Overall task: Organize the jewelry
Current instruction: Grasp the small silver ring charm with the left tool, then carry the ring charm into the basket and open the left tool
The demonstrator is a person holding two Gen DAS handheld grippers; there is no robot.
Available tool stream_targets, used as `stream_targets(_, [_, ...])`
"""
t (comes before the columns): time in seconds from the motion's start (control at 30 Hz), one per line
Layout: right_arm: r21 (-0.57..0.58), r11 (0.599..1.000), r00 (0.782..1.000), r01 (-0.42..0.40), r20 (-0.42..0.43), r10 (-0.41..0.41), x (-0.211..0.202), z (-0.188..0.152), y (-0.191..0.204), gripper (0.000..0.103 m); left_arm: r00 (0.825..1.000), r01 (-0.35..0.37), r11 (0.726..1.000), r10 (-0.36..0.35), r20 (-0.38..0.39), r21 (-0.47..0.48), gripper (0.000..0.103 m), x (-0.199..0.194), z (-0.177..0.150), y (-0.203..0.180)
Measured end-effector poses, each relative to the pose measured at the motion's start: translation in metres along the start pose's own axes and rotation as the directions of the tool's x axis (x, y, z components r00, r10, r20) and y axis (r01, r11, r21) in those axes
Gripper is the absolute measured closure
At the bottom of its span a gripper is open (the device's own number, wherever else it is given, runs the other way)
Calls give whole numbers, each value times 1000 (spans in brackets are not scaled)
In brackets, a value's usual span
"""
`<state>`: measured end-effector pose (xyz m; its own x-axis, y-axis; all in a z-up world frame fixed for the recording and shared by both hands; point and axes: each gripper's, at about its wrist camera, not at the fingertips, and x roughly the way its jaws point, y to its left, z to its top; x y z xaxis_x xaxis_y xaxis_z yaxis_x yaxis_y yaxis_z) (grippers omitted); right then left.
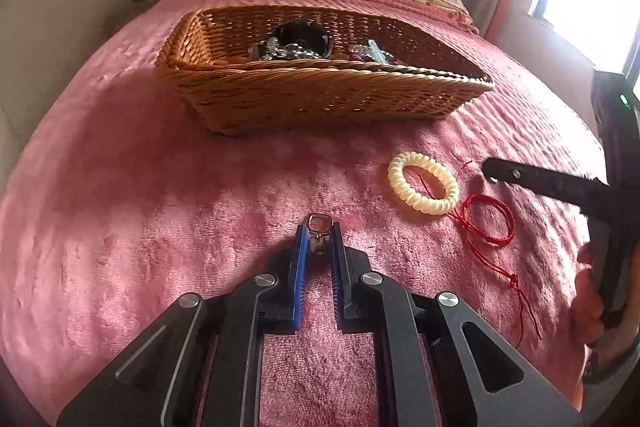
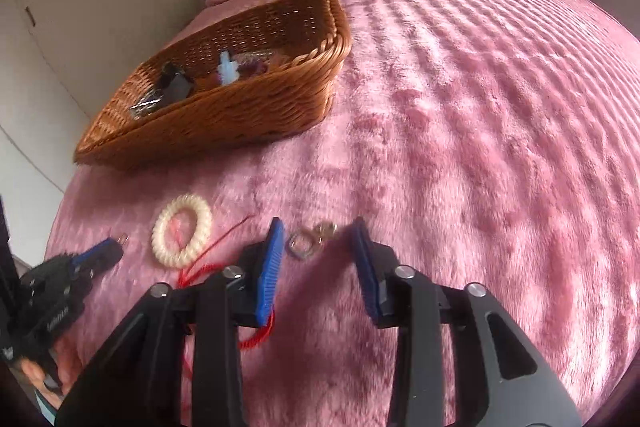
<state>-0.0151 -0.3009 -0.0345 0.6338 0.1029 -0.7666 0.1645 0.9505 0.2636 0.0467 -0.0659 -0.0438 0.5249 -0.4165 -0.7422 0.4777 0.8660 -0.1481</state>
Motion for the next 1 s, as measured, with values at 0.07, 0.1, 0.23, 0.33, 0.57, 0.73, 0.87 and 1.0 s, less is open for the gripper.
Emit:
stream_targets(0.07, [-7, 1000, 1000, 10, 1, -10, 2, 1, 3, 82, 1000, -3, 1000, 3, 0, 9, 94, 1, -1, -2])
stream_targets(0.1, [-14, 1000, 1000, 15, 2, -15, 2, 1, 5, 85, 1000, -2, 1000, 2, 1, 11, 94, 2, -1, -3])
stream_targets(0.23, [-36, 999, 999, 26, 24, -25, 0, -1, 12, 94, 1000, 8, 1000, -8, 4, 5, 94, 2, -1, -3])
stream_targets(0.33, [-35, 999, 998, -20, 52, 22, -8, -4, 9, 95, 1000, 15, 1000, -15, 14, 4, 94, 0, -2, -3])
stream_targets(0.57, [-5, 996, 992, -93, 85, 93, -21, -5, -2, 95, 999, 28, 1000, -27, 38, -4, 94, -6, -3, 1])
stream_targets(0.73, [-16, 995, 989, -97, 106, 98, -28, -4, 2, 95, 998, 35, 999, -34, 60, -5, 94, -12, -3, 2])
stream_targets(0.87, [-26, 994, 986, -103, 130, 106, -37, -6, 4, 95, 993, 53, 999, -53, 102, 0, 94, -22, -2, 2])
stream_targets(1.0, [-48, 993, 980, -104, 162, 111, -51, -3, 9, 95, 983, 81, 997, -82, 165, 17, 94, -40, -1, -1])
